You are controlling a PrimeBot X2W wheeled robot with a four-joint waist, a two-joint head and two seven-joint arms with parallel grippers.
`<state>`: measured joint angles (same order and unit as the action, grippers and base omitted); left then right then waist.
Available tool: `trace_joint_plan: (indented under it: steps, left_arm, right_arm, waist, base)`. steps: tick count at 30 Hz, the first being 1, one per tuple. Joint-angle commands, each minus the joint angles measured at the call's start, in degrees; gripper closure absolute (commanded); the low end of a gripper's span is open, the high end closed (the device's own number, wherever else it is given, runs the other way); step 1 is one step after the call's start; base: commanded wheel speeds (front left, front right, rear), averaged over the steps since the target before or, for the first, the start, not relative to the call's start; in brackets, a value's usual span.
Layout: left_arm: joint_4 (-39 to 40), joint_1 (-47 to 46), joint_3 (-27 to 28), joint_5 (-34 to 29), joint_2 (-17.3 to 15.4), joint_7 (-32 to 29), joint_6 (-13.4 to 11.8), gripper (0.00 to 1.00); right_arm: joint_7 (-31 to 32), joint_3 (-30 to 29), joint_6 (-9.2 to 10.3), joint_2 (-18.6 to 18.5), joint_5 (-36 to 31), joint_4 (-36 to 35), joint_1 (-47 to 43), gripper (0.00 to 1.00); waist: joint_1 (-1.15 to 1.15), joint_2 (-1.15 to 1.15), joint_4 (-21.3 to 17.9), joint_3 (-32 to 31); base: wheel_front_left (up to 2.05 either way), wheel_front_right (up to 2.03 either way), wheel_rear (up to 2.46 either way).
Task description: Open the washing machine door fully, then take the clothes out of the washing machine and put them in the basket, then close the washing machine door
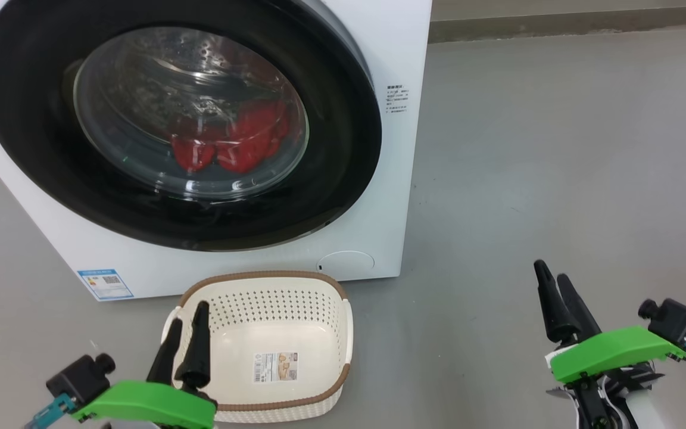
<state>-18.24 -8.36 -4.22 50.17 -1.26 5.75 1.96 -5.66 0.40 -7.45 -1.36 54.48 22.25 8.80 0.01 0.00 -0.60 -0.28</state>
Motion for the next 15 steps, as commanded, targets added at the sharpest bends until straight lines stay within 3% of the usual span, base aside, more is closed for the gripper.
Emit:
trace_joint_plan:
  steps: [1,15]
  left_arm:
    - [2.00,-2.99,0.67,-2.05,-0.99,0.74,-0.47,0.00]
    - [1.42,-5.15,-1.27,-12.99,-1.17,3.11,-2.20,0.00]
  right_arm:
    - [-0.89,0.92,-0.02,-0.66,-2.14,-1.50,3.30,0.00]
    - [-3.24,1.77,-0.02,-0.90,-13.99,-1.60,5.51,0.00]
  waist:
    - [0.00,0.00,-0.03,0.04]
    - [0.00,0.00,0.04,0.11]
  base:
    - [0.00,0.00,0.00]
    - [0.00,0.00,0.00]
